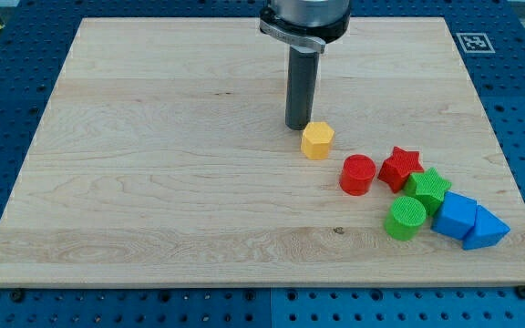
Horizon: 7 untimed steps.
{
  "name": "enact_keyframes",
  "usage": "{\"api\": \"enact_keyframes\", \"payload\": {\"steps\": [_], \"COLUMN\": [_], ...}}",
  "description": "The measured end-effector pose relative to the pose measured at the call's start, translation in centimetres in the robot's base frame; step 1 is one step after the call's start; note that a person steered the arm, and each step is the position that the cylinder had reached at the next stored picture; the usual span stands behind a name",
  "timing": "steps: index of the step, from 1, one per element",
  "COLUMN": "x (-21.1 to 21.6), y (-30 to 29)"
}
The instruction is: Move yellow heart to the center
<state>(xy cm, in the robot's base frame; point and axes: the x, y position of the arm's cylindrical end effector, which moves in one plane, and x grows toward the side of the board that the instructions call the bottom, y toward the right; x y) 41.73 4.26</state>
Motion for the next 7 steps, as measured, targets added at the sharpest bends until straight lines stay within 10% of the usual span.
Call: {"api": "enact_keyframes", "payload": {"steps": [3, 7], "x": [5.5, -10.7], "y": [5.3, -4.7]}}
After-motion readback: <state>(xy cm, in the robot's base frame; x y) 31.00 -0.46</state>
